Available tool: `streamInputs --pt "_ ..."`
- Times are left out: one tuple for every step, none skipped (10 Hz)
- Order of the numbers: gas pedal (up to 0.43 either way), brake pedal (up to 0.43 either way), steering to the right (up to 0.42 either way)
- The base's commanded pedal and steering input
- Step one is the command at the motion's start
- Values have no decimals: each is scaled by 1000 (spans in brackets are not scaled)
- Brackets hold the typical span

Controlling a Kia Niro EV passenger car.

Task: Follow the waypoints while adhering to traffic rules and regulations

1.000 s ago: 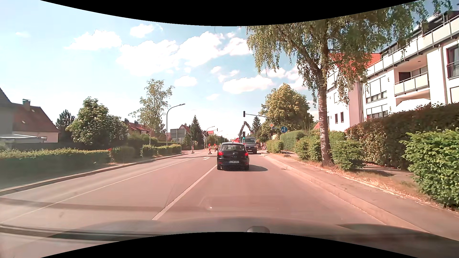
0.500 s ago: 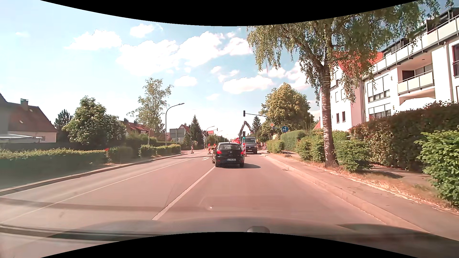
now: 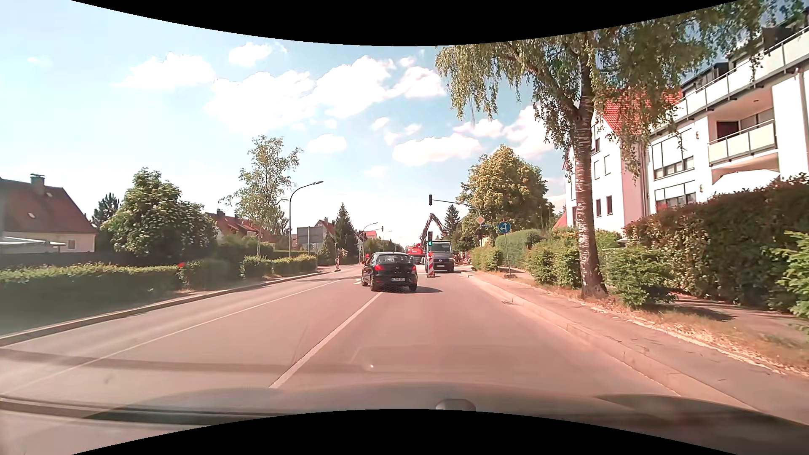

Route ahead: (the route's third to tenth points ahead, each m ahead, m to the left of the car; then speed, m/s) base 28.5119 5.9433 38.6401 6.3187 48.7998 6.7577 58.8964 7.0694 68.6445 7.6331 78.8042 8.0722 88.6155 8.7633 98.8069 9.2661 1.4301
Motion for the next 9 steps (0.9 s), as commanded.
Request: streamInputs --pt "209 0 0" --pt "220 0 1" --pt "220 0 1" --pt "240 0 1" --pt "260 0 1" --pt "260 0 1" --pt "260 0 1" --pt "268 0 1" --pt "268 0 0"
